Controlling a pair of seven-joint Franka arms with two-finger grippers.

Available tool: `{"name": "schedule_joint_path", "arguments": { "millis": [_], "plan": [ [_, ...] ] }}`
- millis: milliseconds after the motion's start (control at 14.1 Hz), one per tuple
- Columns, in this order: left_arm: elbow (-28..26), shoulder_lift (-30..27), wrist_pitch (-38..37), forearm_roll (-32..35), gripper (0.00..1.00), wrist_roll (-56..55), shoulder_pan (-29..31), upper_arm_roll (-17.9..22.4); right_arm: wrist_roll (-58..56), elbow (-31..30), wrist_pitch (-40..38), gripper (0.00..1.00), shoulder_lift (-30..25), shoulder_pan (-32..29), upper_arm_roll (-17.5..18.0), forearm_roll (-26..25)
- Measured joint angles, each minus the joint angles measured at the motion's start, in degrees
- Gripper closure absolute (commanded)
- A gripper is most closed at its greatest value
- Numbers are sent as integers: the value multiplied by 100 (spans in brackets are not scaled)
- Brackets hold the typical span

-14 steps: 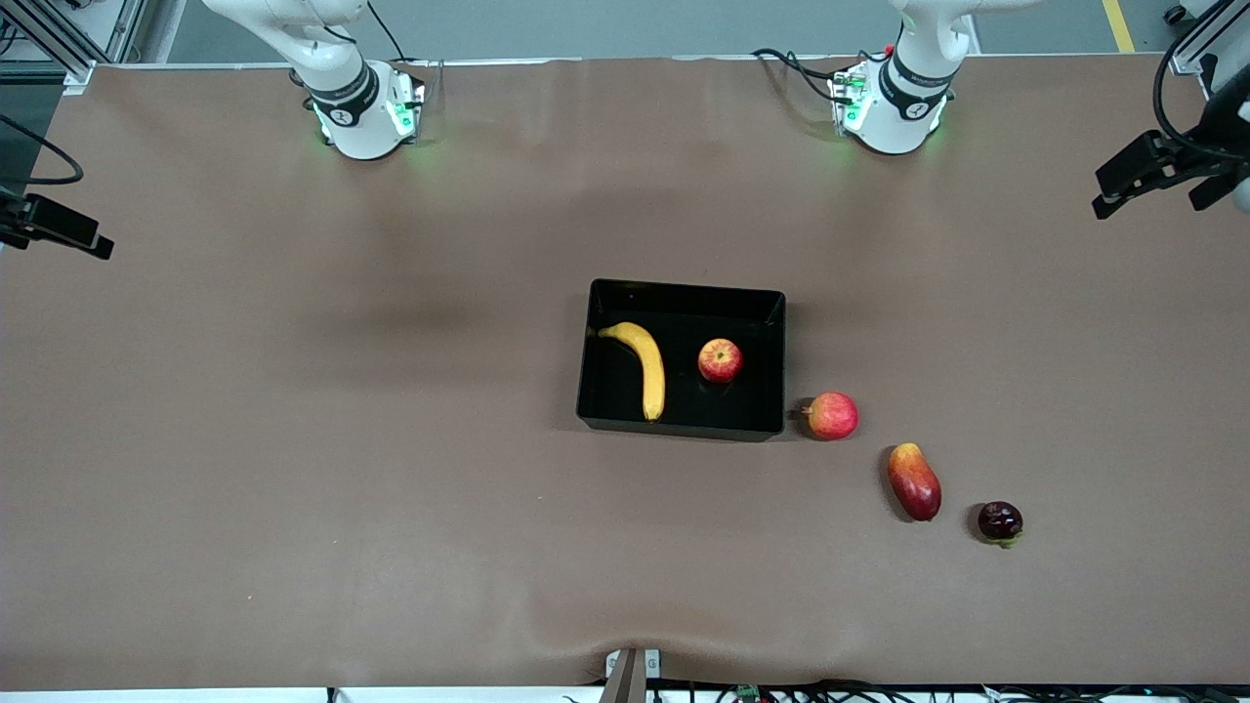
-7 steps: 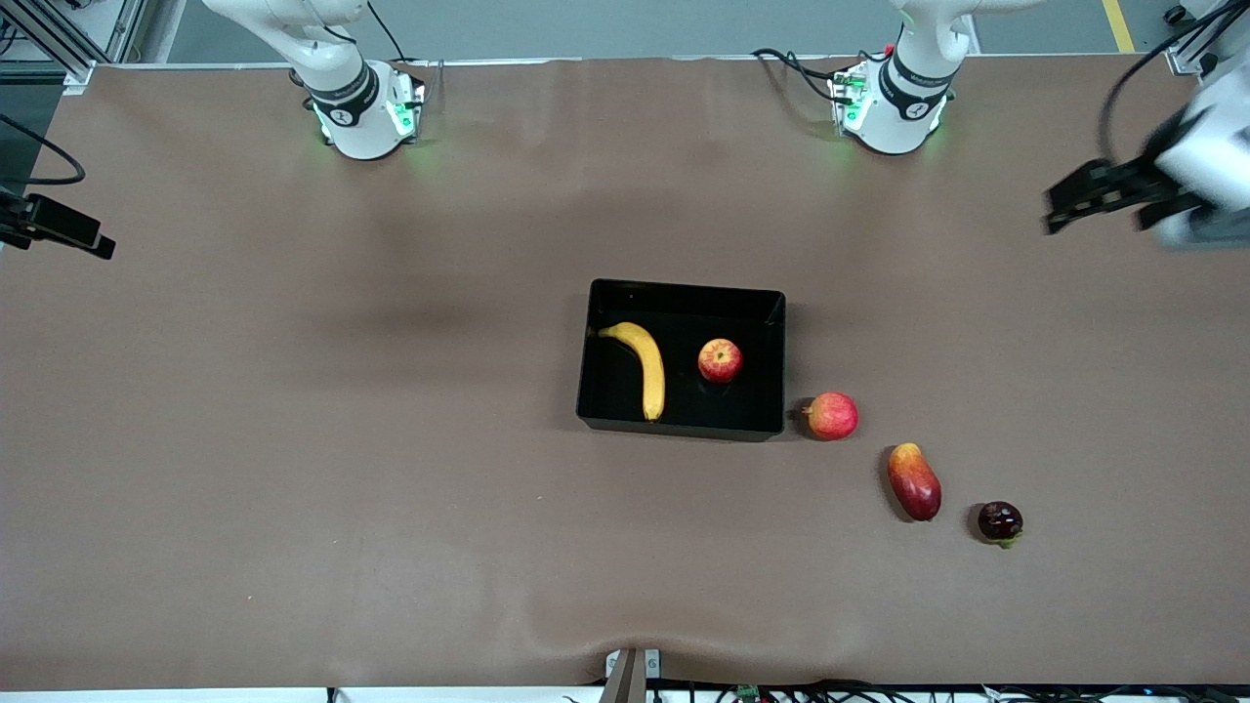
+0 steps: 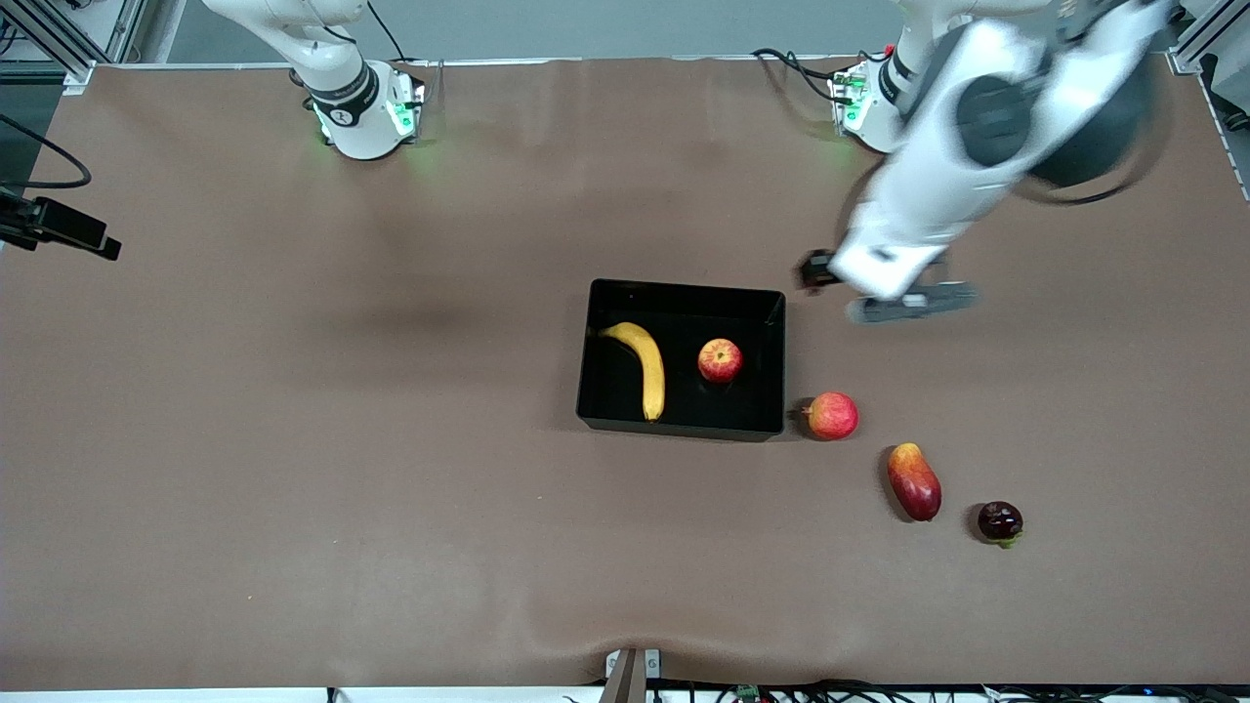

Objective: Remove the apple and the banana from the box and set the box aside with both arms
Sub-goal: 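Reach the left gripper down into the black box toward the red apple, then close the left gripper on the red apple inside the box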

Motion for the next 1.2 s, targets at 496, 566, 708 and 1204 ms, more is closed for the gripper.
{"name": "schedule_joint_path", "arguments": {
  "millis": [496, 566, 708, 1204],
  "plan": [
    [-109, 1646, 1751, 850, 0, -2709, -729, -60, 1, -9, -84, 0, 0, 0, 0, 0],
    [-91, 1838, 1905, 1053, 0, -2971, -732, -59, 1, -10, -123, 0, 0, 0, 0, 0],
    [-3, 2192, 2074, 1371, 0, -3343, -732, -54, 1, -10, -167, 0, 0, 3, 10, 5],
    [211, 2940, 2513, 1869, 100, -3757, -709, 8, 1, -33, 128, 0, 129, 254, 66, 8]
  ]
}}
